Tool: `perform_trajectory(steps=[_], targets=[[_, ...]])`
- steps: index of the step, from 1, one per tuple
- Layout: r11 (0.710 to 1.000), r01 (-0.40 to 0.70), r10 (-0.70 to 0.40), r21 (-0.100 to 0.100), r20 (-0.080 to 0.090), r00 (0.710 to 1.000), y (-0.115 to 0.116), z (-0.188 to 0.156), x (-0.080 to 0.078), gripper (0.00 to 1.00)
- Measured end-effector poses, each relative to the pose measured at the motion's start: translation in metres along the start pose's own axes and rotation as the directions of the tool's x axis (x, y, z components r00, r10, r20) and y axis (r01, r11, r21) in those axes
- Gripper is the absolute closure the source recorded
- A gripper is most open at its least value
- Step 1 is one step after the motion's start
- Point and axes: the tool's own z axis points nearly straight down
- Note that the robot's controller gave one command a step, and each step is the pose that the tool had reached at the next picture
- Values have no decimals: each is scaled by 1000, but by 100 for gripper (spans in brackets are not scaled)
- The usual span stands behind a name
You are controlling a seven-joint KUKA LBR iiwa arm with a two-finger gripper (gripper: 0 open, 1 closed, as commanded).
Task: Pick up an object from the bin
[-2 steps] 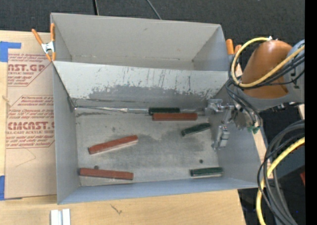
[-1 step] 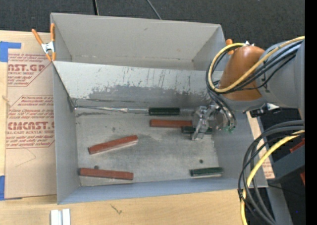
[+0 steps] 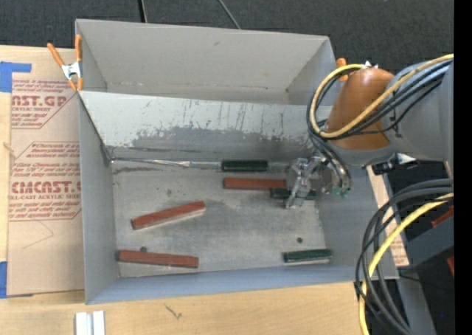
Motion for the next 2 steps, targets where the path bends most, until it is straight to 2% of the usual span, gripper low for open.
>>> perform_trajectory(steps=[2], targets=[[1000, 0, 0, 0, 0, 1000, 0, 0, 0, 100]])
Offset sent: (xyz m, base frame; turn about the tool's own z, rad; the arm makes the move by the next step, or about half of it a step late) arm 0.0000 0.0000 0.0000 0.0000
